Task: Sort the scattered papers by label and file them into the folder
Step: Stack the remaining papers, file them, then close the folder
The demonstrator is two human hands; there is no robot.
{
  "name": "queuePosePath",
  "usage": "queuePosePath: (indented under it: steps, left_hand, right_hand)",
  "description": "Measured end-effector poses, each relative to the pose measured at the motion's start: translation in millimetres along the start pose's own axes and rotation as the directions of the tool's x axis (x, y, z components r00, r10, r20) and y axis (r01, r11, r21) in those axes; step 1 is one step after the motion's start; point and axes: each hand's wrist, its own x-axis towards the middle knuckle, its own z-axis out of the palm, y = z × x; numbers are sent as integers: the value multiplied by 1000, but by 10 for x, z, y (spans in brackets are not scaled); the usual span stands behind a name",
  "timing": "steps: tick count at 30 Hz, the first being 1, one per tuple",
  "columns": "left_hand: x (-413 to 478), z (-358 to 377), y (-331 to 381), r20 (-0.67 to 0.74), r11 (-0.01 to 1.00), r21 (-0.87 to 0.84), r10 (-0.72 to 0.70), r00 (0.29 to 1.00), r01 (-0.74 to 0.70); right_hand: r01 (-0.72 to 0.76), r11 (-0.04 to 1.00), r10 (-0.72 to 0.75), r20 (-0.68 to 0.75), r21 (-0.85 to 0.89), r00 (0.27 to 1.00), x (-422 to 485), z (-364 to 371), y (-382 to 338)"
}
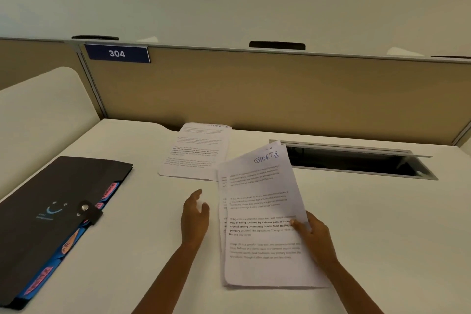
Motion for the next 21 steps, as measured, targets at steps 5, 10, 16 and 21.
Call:
queuePosePath:
  steps: [5,10,16,21]
  left_hand:
    - [354,110,-176,73,856,456,235,969,-243]
    - [645,195,-273,194,700,636,263,945,-326]
    - [867,285,-257,299,623,661,294,908,-419]
    - [815,271,-236,261,632,689,241,935,-355]
  right_hand:
    - [44,983,-77,-190,-176,979,187,52,109]
    - [2,949,-108,-319,-314,941,318,76,139]
    - [25,928,-139,-284,-372,949,389,107,195]
    - [31,929,-141,-276,-368,951,377,103,189]
